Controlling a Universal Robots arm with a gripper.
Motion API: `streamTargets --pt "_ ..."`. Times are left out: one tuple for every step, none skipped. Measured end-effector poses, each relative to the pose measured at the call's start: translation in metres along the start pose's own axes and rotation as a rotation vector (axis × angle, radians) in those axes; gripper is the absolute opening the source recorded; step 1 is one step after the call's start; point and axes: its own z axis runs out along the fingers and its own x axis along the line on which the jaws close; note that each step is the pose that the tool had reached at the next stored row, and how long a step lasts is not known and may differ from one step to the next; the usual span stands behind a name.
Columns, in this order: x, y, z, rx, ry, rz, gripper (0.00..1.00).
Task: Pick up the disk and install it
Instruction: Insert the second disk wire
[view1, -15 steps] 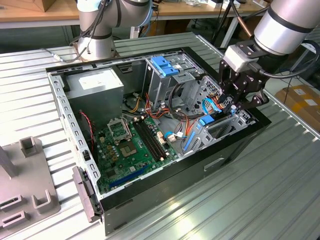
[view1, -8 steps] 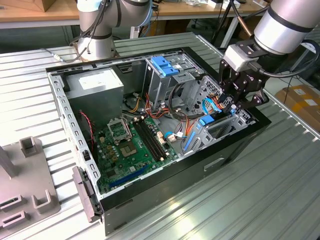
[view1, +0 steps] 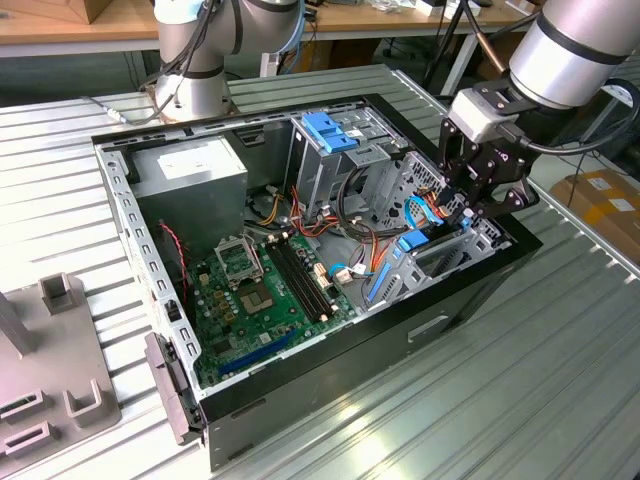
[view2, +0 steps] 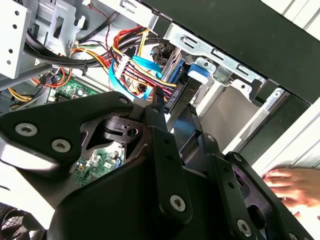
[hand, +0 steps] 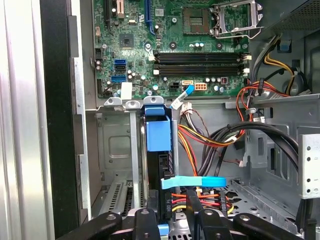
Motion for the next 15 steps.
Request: streamTargets --pt "0.0 0.0 0.0 0.0 0.0 0.0 0.36" --pt "0.0 0.0 0.0 0.0 0.0 0.0 0.36" --pt "0.0 0.0 0.0 0.0001 0.0 0.0 0.36" --pt "0.0 0.0 0.0 0.0 0.0 0.0 0.36" --pt "0.0 0.0 -0.0006 0.0 0.0001 0.0 0.36" --pt "-0.0001 -0.0001 -0.0017 0.0 0.0001 0.0 0.36" --pt "-0.0003 -0.0001 -0.0037 0.0 0.0001 0.0 0.36" --pt "-0.0004 -0.0002 -0.0052 0.0001 0.0001 0.0 0.36" --pt "-0.0005 -0.0002 -0.0078 0.0 0.0 0.0 0.36" --pt "-0.0007 -0.0003 -0.0093 0.0 0.0 0.0 0.36" --pt "-0.0008 -0.0003 -0.0109 0.0 0.0 0.0 0.36" --pt "-0.001 -0.0004 -0.0136 0.0 0.0001 0.0 0.36" --pt "-0.001 -0.0004 -0.0151 0.0 -0.0002 0.0 0.36" --pt "-0.0011 -0.0004 -0.0156 0.0 -0.0002 0.0 0.36" --pt "-0.0011 -0.0005 -0.0157 0.0 -0.0001 0.0 0.36"
